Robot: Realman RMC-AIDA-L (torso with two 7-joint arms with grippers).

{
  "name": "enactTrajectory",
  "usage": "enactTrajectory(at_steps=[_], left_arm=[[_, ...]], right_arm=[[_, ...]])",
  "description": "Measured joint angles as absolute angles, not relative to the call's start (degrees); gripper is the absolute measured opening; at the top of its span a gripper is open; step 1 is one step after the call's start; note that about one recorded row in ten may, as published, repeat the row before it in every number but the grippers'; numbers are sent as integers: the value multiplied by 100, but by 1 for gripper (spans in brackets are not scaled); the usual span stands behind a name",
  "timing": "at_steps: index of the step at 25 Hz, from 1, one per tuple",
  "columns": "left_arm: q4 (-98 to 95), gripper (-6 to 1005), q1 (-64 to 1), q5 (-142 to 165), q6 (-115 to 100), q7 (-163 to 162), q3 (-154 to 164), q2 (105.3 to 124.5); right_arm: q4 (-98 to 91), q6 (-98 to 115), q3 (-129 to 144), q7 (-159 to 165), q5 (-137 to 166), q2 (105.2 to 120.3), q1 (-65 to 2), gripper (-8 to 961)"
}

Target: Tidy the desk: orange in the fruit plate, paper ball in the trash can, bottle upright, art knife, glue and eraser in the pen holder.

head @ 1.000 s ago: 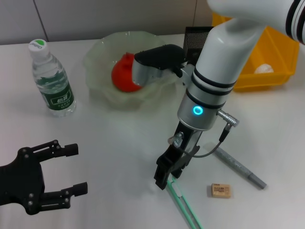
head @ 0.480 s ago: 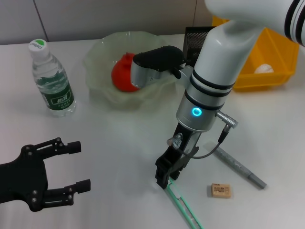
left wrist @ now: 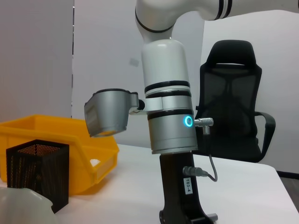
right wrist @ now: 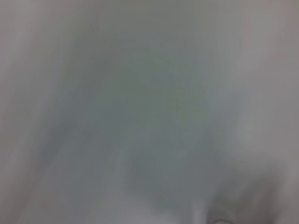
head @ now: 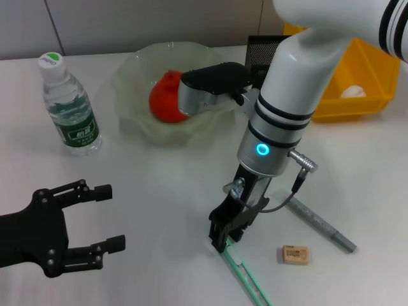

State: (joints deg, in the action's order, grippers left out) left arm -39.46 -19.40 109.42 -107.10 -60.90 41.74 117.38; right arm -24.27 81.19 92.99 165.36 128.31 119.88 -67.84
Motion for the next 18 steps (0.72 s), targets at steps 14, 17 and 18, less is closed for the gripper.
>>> enactTrajectory(at_steps=[14, 17, 18], left_arm=[[-3830, 815, -2107, 11016, -10572, -6090, 4184, 11795], [-3793, 815, -2159, 11023, -10561, -6087, 4184, 11796], [-3793, 815, -2166, 11027, -10561, -6086, 4184, 11796]], right_arm=[[-2372, 8011, 9251, 16601, 12695, 11988, -6715, 364], [-2356, 7982, 9267, 16598, 12689, 11988, -6715, 363], [-2332, 7981, 9275, 16596, 12689, 11988, -6714, 363]])
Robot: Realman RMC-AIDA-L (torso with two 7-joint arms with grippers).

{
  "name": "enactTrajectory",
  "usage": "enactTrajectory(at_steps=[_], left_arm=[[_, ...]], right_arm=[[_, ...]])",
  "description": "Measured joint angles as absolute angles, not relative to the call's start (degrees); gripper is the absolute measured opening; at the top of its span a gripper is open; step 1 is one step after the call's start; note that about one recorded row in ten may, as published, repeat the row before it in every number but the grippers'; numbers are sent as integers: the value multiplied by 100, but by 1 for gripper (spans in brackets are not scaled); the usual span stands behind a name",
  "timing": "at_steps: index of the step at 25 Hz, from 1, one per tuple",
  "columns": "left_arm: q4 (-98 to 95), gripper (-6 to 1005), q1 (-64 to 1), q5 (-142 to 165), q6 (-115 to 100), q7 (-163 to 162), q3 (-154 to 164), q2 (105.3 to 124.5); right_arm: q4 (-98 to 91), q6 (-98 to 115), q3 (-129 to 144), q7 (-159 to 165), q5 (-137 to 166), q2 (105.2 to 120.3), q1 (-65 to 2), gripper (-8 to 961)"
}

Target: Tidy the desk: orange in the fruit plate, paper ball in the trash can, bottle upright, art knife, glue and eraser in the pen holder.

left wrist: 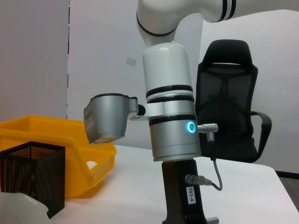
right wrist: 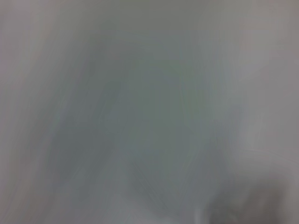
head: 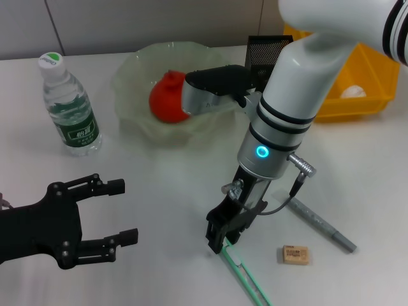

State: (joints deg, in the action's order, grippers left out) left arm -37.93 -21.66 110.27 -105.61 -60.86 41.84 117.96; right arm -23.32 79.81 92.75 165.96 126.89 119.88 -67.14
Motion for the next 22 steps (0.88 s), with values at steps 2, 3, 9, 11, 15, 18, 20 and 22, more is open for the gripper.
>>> enactTrajectory(at_steps=[2, 3, 9, 11, 15, 18, 20, 22], left_arm=[[-3793, 814, -2187, 11037, -10558, -6086, 4184, 11796], [-3793, 814, -2196, 11041, -10555, -6085, 4183, 11795], [-3794, 815, -2216, 11050, -10546, -6083, 4184, 11795], [-3795, 815, -2217, 11072, -10538, -6082, 4184, 11795], [-3797, 815, -2217, 11099, -10530, -6082, 4183, 11799], [-3797, 814, -2217, 11100, -10529, -6081, 4183, 11800], [-3797, 814, -2217, 11100, -10529, -6081, 4183, 11800], [-3797, 814, -2215, 11101, -10510, -6082, 4180, 11803]], right_arm=[[-2280, 7973, 9280, 16582, 12687, 11988, -6714, 362], [-2269, 7966, 9280, 16572, 12685, 11988, -6713, 362], [-2313, 7913, 9282, 16459, 12677, 11988, -6705, 360], [-2332, 7910, 9271, 16419, 12674, 11988, -6705, 349], [-2336, 7898, 9252, 16384, 12637, 11988, -6686, 307], [-2348, 7902, 9236, 16259, 12451, 11988, -6638, 219], [-2394, 7939, 9232, 16208, 12359, 11979, -6598, 160], [-2542, 7993, 9230, 16200, 12346, 11955, -6535, 104]])
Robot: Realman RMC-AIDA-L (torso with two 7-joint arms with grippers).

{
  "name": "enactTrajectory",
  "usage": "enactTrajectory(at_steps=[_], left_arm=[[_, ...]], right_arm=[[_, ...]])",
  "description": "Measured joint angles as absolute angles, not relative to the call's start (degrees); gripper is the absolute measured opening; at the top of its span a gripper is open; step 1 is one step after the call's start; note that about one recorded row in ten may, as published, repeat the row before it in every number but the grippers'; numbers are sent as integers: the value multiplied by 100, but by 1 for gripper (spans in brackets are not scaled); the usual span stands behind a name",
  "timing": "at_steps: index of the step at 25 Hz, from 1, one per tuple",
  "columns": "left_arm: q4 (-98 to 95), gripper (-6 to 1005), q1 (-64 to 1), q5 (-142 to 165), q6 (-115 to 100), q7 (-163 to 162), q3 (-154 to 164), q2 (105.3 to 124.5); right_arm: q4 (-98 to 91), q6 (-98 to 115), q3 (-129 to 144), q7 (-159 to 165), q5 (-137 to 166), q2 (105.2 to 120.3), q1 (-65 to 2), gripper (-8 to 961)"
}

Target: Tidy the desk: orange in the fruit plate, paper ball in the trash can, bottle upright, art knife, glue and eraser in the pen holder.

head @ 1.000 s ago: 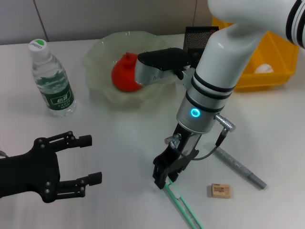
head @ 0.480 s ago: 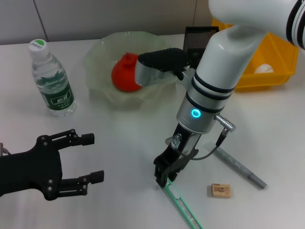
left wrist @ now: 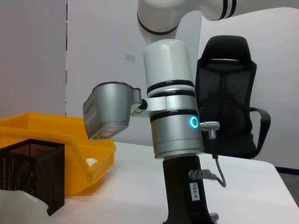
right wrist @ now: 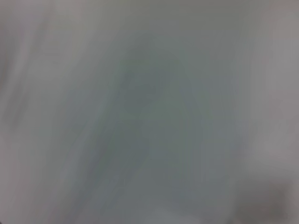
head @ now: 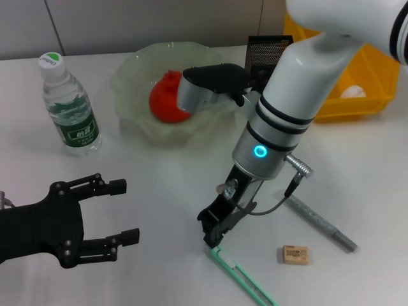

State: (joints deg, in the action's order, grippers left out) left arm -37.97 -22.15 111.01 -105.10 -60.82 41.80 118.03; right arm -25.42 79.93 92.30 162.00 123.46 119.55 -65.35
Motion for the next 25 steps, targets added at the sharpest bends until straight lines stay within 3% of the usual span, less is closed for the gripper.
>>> enactTrajectory(at_steps=[4, 6, 22, 25], left_arm=[[-3797, 814, -2215, 11101, -10493, -6096, 4171, 11804], [-3797, 814, -2215, 11101, -10493, -6103, 4169, 11804], [-3797, 815, -2149, 11095, -10482, -6133, 4123, 11719], [-3797, 815, -2146, 11095, -10480, -6119, 4122, 11717]], right_arm=[[-3102, 8207, 9223, 16253, 12414, 11907, -6286, -2], [-3217, 8279, 9202, 16265, 12499, 11891, -6252, -1], [-3403, 8635, 9662, 16580, 12827, 11985, -6770, 166], [-3486, 8577, 10197, 16879, 12634, 11987, -6930, 340]])
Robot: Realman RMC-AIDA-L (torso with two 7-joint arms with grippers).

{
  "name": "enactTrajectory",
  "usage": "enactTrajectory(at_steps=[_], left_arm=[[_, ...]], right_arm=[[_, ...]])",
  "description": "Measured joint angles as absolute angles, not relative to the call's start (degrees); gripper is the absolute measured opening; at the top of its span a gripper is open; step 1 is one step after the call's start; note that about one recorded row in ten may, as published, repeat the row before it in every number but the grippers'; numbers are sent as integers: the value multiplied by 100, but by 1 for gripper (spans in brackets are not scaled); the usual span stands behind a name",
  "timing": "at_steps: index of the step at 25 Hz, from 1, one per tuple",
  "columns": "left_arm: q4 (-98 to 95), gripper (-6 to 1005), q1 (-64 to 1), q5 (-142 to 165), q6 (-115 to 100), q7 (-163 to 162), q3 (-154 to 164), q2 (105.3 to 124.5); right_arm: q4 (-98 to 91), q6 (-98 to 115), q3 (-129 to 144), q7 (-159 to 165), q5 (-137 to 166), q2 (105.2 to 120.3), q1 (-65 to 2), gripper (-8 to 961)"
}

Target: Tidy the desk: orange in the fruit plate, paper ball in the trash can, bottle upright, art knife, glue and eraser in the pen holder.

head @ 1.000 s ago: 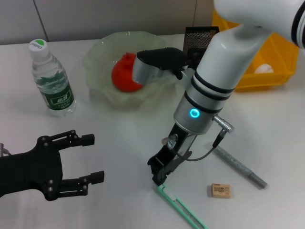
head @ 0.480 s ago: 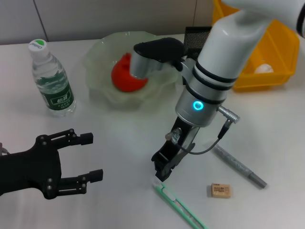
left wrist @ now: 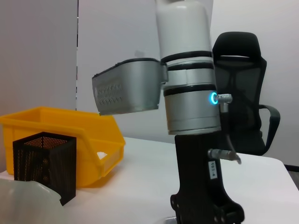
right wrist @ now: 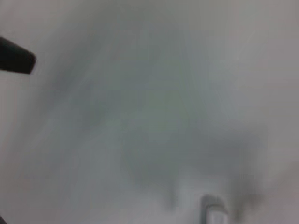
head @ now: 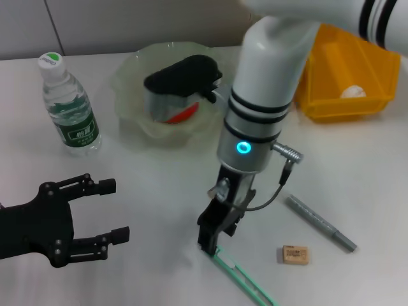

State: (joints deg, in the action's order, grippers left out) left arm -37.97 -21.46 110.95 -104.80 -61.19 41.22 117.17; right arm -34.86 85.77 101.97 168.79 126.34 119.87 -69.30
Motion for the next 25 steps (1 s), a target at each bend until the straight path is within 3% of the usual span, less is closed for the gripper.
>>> enactTrajectory(at_steps=[1, 8, 25], left_arm=[[-3797, 815, -2145, 11095, -10466, -6100, 4122, 11717], [-3797, 815, -2144, 11095, -10406, -6092, 4122, 11679], [-3797, 814, -2197, 11132, -10276, -6082, 4186, 11724]], right_arm=[[-3500, 8520, 10391, 16946, 12436, 11988, -7010, 398], [-3353, 8276, 10752, 16953, 11960, 11988, -7072, 514], [-3163, 8057, 10964, 16954, 11905, 11988, -6993, 512]])
